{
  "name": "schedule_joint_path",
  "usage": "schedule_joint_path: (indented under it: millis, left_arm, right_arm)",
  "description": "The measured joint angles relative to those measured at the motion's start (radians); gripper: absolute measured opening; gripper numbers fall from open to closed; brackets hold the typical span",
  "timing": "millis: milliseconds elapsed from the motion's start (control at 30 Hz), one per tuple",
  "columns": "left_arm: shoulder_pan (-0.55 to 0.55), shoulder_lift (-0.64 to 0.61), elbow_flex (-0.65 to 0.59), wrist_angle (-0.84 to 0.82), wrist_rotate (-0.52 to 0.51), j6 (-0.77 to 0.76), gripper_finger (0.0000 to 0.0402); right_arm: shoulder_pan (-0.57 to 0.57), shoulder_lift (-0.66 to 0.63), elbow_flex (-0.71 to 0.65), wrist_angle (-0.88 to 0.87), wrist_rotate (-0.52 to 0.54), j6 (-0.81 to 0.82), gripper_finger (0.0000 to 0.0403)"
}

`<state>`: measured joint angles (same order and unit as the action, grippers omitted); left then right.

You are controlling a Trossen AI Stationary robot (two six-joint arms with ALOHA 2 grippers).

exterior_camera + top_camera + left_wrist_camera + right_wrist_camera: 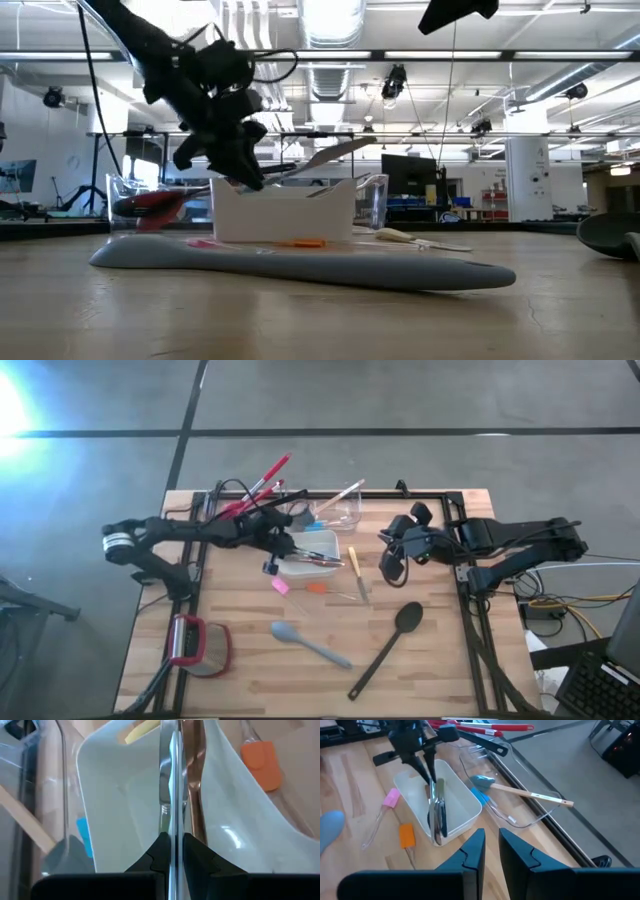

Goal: Pick & Place Kitchen Items
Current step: Put the blue knife into the white bin

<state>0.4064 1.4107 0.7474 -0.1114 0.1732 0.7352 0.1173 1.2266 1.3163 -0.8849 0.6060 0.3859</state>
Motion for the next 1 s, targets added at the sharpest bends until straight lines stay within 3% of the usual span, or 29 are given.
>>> schedule_joint_path:
  millis: [133, 267, 567, 800, 1000]
  left_arm:
    - [0.059, 0.014, -0.030, 0.020, 0.105, 0.016, 0.0033]
    - [0.085, 0.017, -0.039, 0.014, 0.126, 0.071, 0.0033]
    - [0.089, 0.019, -0.045, 0.008, -0.029, 0.148, 0.0037]
    - [0.091, 0.011, -0.043, 0.031, -0.045, 0.091, 0.0137]
    - [0.089, 0.006, -0.042, 0.026, -0.041, 0.068, 0.0175]
  right_arm:
    - [0.000, 0.006, -0.003, 0.001, 0.000, 0.002, 0.0050]
    - [0.000, 0.006, -0.003, 0.005, 0.000, 0.003, 0.0049]
    - [0.000, 0.006, -0.004, 0.030, 0.000, 0.003, 0.0047]
    - [0.000, 0.006, -0.004, 0.031, -0.001, 0.003, 0.0049]
    - [0.000, 0.006, -0.004, 0.030, -0.001, 0.003, 0.0049]
